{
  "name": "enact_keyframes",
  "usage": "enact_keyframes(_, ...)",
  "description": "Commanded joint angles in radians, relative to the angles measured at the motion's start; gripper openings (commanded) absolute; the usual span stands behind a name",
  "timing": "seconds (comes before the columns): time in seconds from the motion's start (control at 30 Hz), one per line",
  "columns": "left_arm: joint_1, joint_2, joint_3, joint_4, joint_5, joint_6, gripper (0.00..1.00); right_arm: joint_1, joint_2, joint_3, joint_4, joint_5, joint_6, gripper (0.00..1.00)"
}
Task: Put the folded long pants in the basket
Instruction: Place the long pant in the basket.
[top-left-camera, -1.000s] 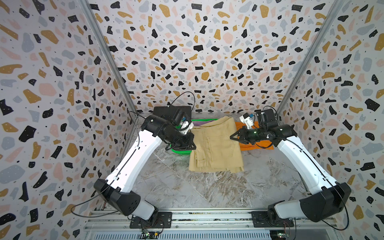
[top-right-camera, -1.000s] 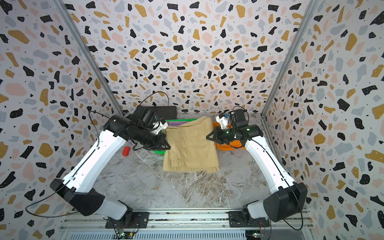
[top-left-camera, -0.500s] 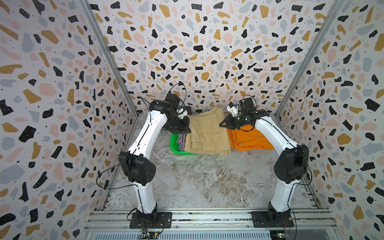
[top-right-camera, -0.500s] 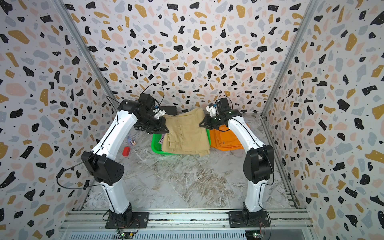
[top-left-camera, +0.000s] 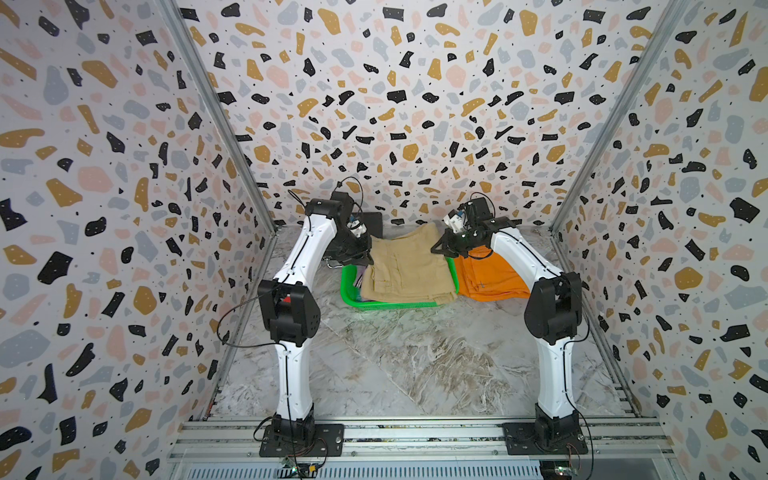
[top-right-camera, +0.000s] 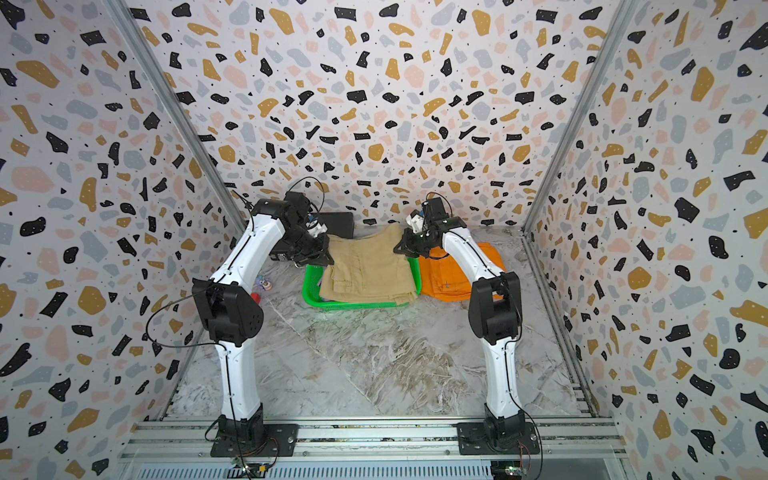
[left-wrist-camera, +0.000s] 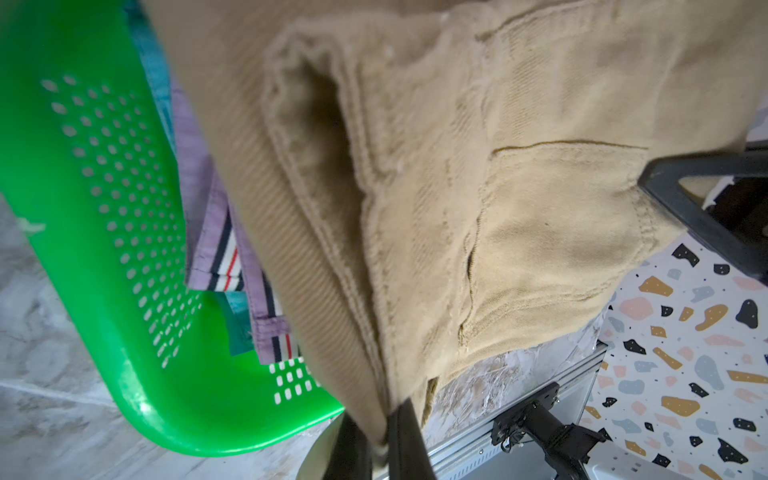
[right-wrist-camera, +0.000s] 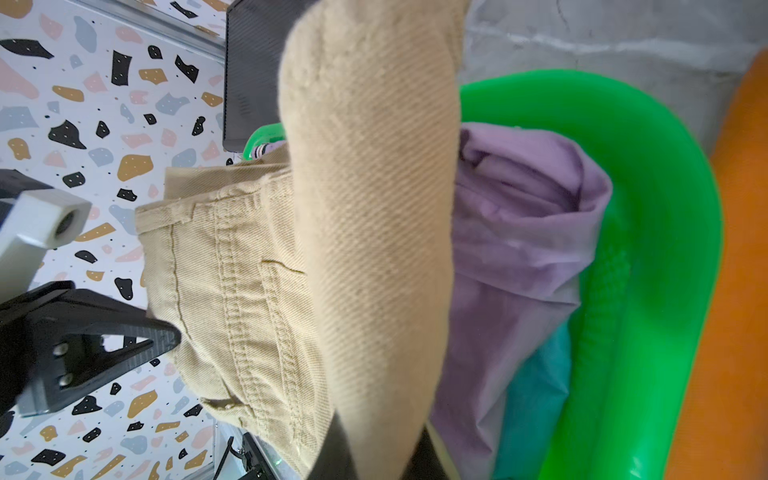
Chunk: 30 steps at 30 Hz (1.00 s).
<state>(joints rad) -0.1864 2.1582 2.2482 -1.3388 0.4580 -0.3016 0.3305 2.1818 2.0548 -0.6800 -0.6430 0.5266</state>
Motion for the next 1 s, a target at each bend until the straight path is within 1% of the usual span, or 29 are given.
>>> enact_keyframes(0.0,0.027,0.029,0.083,0.015,0.001,-0.014,0.0,0.007,-0.023,0.095,0.036,-0.005,0.029,0.0)
enact_keyframes(0.1,0.037,0.057,0.096,0.014,-0.009,-0.012,0.0,0.02,-0.008,0.116,0.04,0.007,0.035,0.0)
enact_keyframes(0.2,0.044,0.081,0.059,0.016,-0.007,-0.006,0.0,0.025,0.026,0.106,0.029,0.022,0.035,0.0)
enact_keyframes(0.33,0.045,0.097,-0.013,0.031,-0.037,0.001,0.0,0.028,0.037,-0.002,0.071,0.052,0.033,0.0)
enact_keyframes(0.47,0.051,0.123,-0.051,0.048,-0.065,-0.002,0.0,0.028,0.054,-0.072,0.053,0.097,0.023,0.0)
enact_keyframes(0.6,0.057,0.181,-0.036,0.051,-0.096,-0.005,0.0,0.028,0.079,-0.11,0.022,0.13,0.021,0.0)
enact_keyframes(0.7,0.063,0.236,-0.005,0.051,-0.138,-0.008,0.0,0.028,0.101,-0.107,-0.017,0.16,0.014,0.0)
enact_keyframes(0.8,0.071,0.269,0.017,0.051,-0.156,-0.014,0.0,0.03,0.114,-0.107,-0.052,0.192,-0.001,0.0)
enact_keyframes(0.87,0.071,0.276,0.024,0.051,-0.152,-0.018,0.0,0.028,0.119,-0.107,-0.07,0.203,-0.016,0.0)
enact_keyframes(0.93,0.071,0.25,0.015,0.052,-0.133,-0.022,0.0,0.028,0.105,-0.11,-0.078,0.191,-0.034,0.0)
enact_keyframes(0.97,0.071,0.225,0.011,0.056,-0.136,-0.029,0.0,0.029,0.081,-0.123,-0.065,0.178,-0.04,0.04)
